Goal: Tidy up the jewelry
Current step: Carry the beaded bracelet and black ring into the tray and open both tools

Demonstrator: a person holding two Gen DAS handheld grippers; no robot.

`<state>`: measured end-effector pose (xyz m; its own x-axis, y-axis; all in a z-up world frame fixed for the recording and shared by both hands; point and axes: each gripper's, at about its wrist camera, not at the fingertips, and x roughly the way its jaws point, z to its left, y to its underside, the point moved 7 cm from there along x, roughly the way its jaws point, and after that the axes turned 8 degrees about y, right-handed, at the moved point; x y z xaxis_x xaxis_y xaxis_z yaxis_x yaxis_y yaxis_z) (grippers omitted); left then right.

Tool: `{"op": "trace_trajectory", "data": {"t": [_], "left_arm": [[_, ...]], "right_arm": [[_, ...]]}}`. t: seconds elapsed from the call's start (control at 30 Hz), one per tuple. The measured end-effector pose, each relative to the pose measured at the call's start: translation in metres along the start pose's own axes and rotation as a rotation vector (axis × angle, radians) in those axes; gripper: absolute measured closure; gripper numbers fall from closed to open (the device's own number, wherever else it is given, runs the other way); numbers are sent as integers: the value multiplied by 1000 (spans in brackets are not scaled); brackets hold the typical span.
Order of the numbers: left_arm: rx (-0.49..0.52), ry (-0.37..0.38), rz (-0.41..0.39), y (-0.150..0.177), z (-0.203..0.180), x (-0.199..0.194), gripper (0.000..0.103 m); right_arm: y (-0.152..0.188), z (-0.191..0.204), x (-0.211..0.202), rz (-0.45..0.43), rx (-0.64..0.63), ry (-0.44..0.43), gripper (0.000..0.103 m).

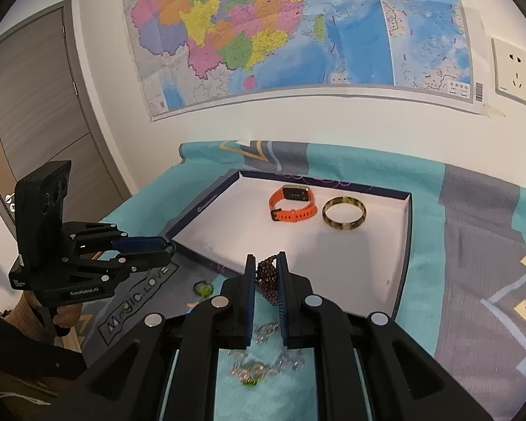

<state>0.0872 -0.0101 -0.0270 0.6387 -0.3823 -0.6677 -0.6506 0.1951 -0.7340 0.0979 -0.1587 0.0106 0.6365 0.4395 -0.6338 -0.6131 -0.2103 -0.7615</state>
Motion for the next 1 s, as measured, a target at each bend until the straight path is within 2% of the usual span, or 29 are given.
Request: {"op": "trace_trajectory", "data": {"t": [0.53,1.0], "left_arm": [[22,2,-1,-35,9,24,81],[-4,10,44,-50,23,55,81]], "right_arm": [[-31,-15,32,13,25,-9,93],[-49,-21,64,38,25,7,93]]}}
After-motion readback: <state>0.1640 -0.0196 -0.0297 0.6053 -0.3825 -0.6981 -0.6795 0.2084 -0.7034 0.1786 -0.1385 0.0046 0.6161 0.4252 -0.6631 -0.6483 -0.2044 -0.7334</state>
